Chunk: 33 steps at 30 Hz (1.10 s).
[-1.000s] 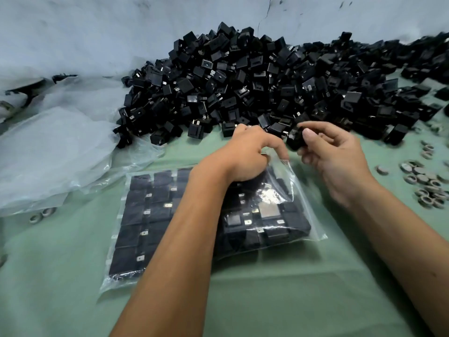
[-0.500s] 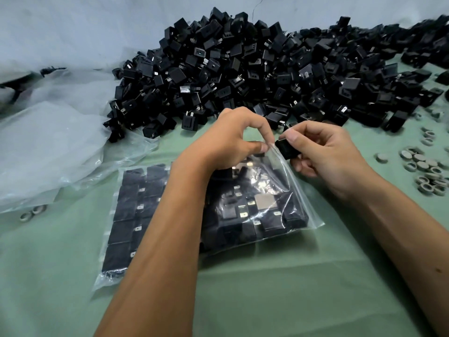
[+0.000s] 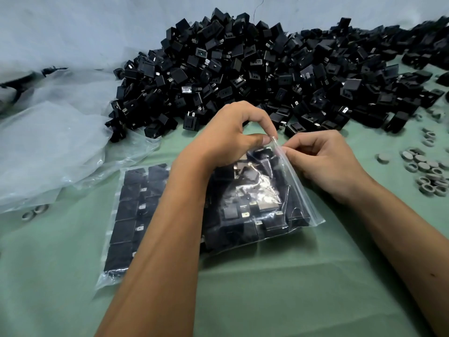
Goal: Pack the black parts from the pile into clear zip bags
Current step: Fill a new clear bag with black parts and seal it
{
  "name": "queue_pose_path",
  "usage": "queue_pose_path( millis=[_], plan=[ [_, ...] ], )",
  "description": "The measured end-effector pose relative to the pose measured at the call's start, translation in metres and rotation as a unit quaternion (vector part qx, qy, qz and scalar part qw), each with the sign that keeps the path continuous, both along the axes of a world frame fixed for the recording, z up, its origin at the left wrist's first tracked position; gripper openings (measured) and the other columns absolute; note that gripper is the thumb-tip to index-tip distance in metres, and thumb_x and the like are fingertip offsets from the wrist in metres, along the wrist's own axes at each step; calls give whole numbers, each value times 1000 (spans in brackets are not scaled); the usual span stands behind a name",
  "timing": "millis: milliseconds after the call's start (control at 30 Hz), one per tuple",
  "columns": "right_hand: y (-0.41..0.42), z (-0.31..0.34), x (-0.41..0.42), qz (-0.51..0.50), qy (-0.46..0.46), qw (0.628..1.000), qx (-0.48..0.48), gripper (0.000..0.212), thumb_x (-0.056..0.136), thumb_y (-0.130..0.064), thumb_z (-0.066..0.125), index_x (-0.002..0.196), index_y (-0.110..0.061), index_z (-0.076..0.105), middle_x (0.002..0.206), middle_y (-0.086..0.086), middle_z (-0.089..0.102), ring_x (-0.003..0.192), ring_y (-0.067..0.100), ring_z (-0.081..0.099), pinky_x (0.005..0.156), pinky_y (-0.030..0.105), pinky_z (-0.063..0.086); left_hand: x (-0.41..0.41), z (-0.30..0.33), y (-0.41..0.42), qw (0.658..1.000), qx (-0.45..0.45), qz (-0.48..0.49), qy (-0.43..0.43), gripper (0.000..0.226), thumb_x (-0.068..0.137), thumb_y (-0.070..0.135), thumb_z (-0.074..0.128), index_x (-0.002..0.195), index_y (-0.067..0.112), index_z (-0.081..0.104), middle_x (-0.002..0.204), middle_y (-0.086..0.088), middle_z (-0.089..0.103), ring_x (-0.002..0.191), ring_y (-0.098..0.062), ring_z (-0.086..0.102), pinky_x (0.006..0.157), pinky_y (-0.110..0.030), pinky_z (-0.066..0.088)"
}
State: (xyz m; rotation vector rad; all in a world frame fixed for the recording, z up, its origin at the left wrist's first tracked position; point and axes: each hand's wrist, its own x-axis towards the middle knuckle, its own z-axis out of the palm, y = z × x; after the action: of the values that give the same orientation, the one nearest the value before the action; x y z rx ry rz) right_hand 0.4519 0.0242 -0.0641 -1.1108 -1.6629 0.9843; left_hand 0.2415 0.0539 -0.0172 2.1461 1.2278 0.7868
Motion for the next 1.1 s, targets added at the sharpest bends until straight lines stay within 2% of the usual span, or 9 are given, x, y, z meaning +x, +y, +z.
queue_pose_path(
  millis=[133,300,433,533,633,767,933,1000,1100],
  plan=[
    [-2,2,-4,40,-32,999,14,17,94,-23,73,92,-9,82,93,11,73,88,41,66,80,51,54,1,0,-1,1000,-4,-2,-13,14,88,14,79,91,28,79,112,6,64,114,-11,60,103,-44,49],
    [0,0,-2,19,20,1000,10,19,101,0,60,114,-8,71,95,12,79,82,38,71,76,35,54,0,0,-1,1000,-3,0,-15,12,87,16,79,92,27,79,114,5,65,115,-8,59,103,-38,48],
    [-3,1,-8,111,79,990,-39,26,105,-1,53,129,-8,57,101,9,80,89,22,78,76,24,59,3,0,-1,1000,-1,5,-22,13,86,14,80,92,25,80,114,1,64,113,-12,60,100,-44,51],
    [-1,2,-5,116,83,989,-41,26,106,-2,51,130,-9,57,103,13,79,91,22,76,79,27,58,2,0,-1,1000,-4,5,-26,14,86,13,81,91,26,80,114,1,65,113,-12,61,101,-45,51],
    [6,-4,4,-43,-26,997,61,17,105,-9,56,116,-14,68,97,3,79,92,14,70,82,28,53,2,-1,-2,1000,-11,1,-26,15,87,14,80,89,29,79,114,3,65,113,-10,60,101,-42,50],
    [21,-14,21,-231,-291,911,182,22,96,-15,66,117,-20,72,119,1,69,114,25,46,97,26,32,3,-1,-2,999,-20,1,-28,19,87,15,80,86,34,77,114,4,65,114,-12,60,102,-45,49],
    [25,-20,15,-139,-433,882,125,56,101,-24,56,153,-41,43,163,-7,36,147,26,20,107,47,22,4,-1,-3,1000,-20,-2,-20,17,88,16,80,88,33,77,114,4,65,114,-12,60,101,-44,49],
    [25,-19,11,-128,-454,873,123,58,102,-25,55,155,-41,38,163,-7,37,152,25,16,110,48,17,4,0,-3,1000,-21,-2,-20,16,88,16,80,88,32,77,114,4,65,114,-12,60,101,-42,49],
    [22,-12,11,-114,-393,897,165,54,96,-19,69,146,-33,53,142,-9,57,137,25,40,107,46,29,3,0,-3,999,-25,-2,-23,16,88,16,80,88,32,78,114,4,65,114,-11,60,102,-41,49]
  ],
)
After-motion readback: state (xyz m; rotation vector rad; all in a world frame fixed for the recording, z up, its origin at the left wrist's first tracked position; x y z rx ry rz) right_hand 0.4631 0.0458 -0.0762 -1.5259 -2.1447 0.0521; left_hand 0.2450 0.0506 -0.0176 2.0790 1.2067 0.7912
